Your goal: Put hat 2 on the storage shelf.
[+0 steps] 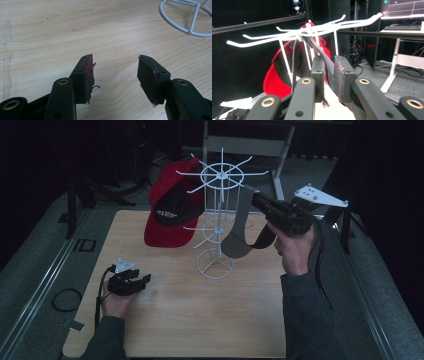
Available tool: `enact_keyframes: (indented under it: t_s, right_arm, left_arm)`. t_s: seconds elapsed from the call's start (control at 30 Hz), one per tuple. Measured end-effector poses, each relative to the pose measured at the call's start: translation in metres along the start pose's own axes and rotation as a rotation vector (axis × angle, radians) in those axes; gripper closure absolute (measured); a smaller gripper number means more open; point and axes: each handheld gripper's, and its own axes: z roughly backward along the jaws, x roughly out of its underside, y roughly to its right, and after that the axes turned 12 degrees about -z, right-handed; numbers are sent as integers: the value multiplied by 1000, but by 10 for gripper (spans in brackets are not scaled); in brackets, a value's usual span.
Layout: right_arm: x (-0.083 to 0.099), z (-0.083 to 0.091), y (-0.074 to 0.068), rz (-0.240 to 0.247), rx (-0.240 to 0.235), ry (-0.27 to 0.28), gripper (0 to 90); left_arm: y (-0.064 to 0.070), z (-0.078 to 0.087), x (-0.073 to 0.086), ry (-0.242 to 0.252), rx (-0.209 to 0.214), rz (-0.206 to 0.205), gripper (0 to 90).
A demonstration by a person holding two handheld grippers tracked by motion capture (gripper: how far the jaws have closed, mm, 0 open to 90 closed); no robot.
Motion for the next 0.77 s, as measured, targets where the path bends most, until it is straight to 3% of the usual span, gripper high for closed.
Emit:
enact_keyframes:
  t_s: [0.23, 0.47, 0.77]
  right_arm:
    - [1, 3, 0, -24, 13, 10, 712]
    - [-1, 8, 1, -13, 43, 14, 679]
    - [3, 17, 16, -47, 67, 23, 674]
  left_arm:
    - [-1, 1, 0, 2, 2, 4, 475]
    - [-1, 1, 0, 1, 2, 4, 475]
    - [0, 0, 0, 0, 1, 3, 475]
